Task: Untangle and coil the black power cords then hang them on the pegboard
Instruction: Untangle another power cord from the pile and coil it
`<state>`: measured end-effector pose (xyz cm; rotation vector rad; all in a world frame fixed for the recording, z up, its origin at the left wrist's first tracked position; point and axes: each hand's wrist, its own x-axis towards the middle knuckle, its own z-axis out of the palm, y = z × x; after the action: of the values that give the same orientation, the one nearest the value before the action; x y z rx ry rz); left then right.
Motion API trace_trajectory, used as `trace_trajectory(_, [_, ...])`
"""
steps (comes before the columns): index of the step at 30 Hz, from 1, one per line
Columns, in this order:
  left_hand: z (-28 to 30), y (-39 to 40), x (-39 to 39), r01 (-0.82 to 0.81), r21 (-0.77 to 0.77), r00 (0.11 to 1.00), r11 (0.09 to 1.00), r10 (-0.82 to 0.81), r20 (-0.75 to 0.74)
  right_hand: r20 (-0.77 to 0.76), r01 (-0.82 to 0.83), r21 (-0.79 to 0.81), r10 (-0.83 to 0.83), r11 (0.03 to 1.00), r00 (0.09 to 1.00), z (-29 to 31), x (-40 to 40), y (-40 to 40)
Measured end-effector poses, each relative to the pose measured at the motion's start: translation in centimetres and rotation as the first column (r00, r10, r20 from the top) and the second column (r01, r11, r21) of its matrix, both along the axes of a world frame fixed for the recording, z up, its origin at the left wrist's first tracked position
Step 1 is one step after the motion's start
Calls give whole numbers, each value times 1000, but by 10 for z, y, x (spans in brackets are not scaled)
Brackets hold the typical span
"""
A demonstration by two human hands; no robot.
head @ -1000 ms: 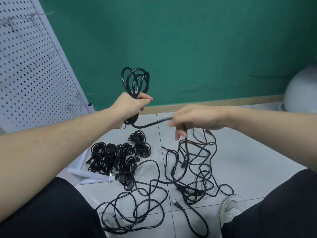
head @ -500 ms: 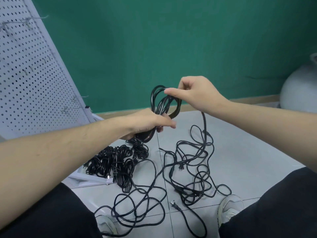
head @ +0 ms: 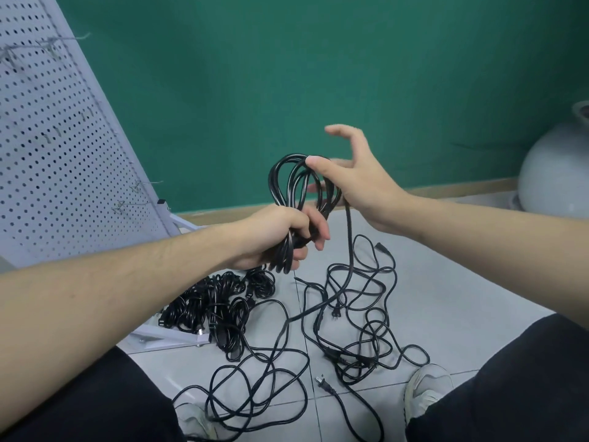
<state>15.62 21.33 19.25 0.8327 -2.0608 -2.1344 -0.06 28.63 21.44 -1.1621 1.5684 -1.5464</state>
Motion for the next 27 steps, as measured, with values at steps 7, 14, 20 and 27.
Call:
trace_trajectory(7, [0,-2,7,3,19,999,1000,-4,39,279,-68,98,38,993,960,1,11,-1])
trace_trajectory(14, [2,5,1,63,77,995,995,-57,-78,393,-44,1,40,999,919,13,21,-9])
trace_trajectory(20, [-1,11,-4,85,200,983,976,-50,-175,366,-29,-14,32,999,930,18,23,-10])
trace_trajectory(27, [1,5,-8,-196,123,945,973,221,-240,324,-87,292,-13,952,946,-4,11,-12])
